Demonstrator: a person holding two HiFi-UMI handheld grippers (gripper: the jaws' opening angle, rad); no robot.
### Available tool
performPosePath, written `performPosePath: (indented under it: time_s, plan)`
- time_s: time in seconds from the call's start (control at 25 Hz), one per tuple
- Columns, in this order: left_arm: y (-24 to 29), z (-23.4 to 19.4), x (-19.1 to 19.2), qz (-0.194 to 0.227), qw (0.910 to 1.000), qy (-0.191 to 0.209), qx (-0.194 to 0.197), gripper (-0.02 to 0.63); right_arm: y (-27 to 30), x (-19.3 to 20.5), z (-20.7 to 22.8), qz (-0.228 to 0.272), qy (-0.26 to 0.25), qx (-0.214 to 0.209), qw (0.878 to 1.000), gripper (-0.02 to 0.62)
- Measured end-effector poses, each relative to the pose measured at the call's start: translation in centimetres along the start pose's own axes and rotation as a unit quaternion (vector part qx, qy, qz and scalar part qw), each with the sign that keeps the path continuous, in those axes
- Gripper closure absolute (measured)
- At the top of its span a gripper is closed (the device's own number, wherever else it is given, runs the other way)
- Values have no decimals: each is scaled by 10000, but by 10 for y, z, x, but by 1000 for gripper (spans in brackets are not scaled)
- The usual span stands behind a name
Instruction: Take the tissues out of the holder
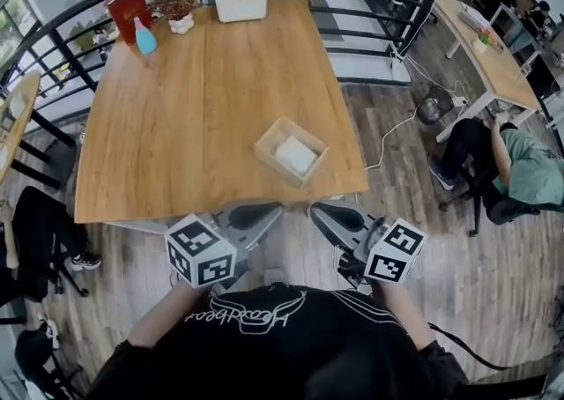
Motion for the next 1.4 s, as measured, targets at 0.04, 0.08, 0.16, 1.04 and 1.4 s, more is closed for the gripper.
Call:
performPosePath:
  time_s: [0.04, 0.08, 0.16, 1.04, 1.4]
  plan:
    - [3, -3, 1, -2, 10000, -7, -30, 592, 1, -1, 5, -11, 8, -31, 10000, 578]
    - [5, -6, 1, -5, 10000, -16, -60, 592, 3, -2, 10, -20, 9, -49, 10000, 578]
    - [7, -11, 2, -11, 9999, -31, -118, 592, 6, -2, 18, -22, 9, -64, 10000, 578]
    - [37, -81, -11, -239, 9995, -190, -60, 592, 57, -19, 73, -748, -772, 271, 9938, 577]
    - [56, -126, -16, -417, 9986, -312, 15, 592, 93, -13, 112, -1443, -1280, 488, 9800, 577]
Point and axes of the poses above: the fingertips, and each gripper's own axes: y forward along the fingers, z to its right, x out of its underside, the point moved 10 cm from there along -y, backward along the fingers, and after that the axes turned 15 degrees about z, right-handed, at the moved point
